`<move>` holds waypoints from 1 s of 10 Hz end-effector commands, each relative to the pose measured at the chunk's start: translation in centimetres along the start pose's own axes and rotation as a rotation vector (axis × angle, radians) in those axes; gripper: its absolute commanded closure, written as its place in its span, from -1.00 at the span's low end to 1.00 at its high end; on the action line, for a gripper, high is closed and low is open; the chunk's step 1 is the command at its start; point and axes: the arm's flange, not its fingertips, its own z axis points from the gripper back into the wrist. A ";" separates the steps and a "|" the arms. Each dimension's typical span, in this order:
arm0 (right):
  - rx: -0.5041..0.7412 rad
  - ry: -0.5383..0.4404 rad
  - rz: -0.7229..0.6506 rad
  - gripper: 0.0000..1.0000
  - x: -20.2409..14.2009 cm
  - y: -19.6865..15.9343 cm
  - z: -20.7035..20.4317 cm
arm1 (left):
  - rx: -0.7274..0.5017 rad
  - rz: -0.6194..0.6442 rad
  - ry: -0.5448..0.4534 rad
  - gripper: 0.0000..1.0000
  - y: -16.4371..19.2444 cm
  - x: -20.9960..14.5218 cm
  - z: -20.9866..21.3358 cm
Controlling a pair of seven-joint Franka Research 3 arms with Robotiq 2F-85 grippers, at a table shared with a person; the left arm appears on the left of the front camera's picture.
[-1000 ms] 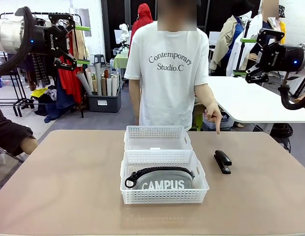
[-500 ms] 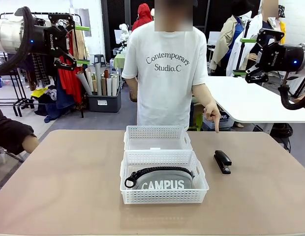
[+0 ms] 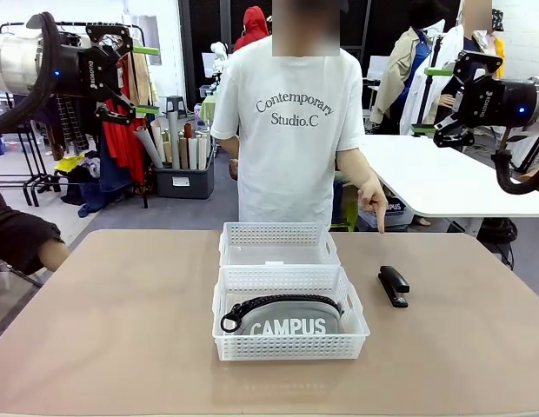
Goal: Distribute items into two baskets.
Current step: Pick up the Stapler that the person points to.
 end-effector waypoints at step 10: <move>-1.096 -0.050 -0.048 -1.00 6.4 0.0 -6.8 | -0.003 0.000 -0.001 -1.00 -0.1 -0.1 0.1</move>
